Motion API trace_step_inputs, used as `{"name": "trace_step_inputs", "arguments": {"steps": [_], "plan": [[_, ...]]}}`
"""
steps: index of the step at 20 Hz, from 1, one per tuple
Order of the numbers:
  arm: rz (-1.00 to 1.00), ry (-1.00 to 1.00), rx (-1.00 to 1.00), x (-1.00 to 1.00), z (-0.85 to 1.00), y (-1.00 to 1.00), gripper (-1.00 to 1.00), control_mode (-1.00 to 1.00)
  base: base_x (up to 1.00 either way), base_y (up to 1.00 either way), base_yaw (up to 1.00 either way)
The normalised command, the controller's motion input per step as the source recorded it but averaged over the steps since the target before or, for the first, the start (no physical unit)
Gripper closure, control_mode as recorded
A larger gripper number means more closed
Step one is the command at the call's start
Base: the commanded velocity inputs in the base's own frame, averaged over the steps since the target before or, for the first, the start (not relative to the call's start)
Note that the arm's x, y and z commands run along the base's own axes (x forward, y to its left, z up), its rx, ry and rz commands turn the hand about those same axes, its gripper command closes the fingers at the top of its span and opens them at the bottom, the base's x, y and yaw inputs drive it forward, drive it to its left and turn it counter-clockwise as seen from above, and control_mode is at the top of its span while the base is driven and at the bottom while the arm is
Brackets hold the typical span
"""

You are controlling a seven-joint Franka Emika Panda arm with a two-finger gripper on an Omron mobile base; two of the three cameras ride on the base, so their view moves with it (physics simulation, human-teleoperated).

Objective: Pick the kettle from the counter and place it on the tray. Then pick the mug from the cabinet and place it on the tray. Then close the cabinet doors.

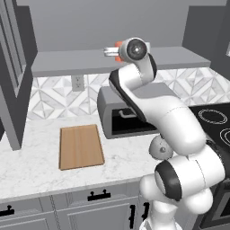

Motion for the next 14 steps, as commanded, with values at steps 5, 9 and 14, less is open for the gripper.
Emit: {"name": "trace_step_inputs", "arguments": {"steps": [5,9,14], "plan": [[0.0,0.04,0.02,0.3,0.0,0.0,-1.0,-1.0,0.0,0.0,0.0],[0.0,0.0,0.01,0.3,0.0,0.0,-1.0,-1.0,0.0,0.0,0.0],[0.0,0.0,0.01,0.12,-0.15,-0.07,-1.0,-1.0,0.0,0.0,0.0]]}}
